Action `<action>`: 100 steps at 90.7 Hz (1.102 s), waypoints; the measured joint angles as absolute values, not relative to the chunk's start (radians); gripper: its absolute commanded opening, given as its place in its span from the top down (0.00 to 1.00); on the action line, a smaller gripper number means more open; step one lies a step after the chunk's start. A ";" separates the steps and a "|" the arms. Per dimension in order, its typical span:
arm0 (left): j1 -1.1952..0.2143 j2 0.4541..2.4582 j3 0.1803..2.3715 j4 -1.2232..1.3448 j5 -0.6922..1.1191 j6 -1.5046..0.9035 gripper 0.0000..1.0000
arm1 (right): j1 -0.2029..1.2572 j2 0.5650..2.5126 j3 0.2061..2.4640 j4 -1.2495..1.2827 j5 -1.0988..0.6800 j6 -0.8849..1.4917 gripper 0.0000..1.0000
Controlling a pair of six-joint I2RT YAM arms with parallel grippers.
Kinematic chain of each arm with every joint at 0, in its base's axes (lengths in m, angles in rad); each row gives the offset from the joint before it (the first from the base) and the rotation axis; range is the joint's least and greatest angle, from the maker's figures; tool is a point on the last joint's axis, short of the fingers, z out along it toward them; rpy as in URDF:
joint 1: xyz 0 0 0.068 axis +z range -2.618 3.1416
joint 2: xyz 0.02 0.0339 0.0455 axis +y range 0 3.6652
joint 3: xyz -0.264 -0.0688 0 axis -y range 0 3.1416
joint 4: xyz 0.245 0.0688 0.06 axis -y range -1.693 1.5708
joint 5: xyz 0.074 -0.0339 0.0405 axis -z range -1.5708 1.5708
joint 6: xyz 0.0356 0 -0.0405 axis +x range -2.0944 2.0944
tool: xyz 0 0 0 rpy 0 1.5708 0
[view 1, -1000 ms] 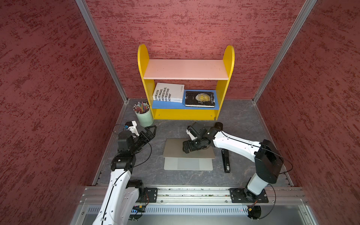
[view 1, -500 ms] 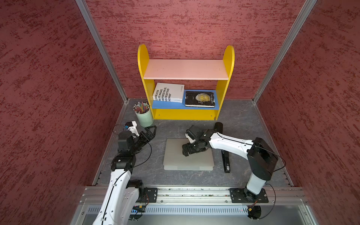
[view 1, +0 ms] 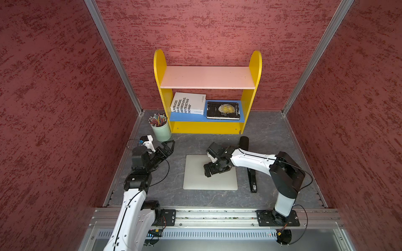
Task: Close the laptop lid and set it aside
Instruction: Close the lid of the laptop, then pick up the laptop from the center of the board.
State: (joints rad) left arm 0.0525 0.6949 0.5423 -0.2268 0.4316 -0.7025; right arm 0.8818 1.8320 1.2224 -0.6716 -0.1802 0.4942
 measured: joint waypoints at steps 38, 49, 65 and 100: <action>0.006 0.727 0.542 -0.266 0.425 -0.702 0.00 | 0.883 1.692 1.137 -0.686 -0.141 0.525 0.02; -0.030 0.728 0.542 -0.293 0.413 -0.702 0.00 | 0.883 1.631 1.106 -0.693 -0.118 0.543 0.02; -0.152 0.740 0.538 -0.327 0.360 -0.710 0.00 | 0.884 1.542 1.002 -0.682 -0.083 0.596 0.02; -0.381 0.834 0.536 -0.430 0.230 -0.712 0.00 | 0.858 1.317 0.770 -0.641 -0.060 0.713 0.02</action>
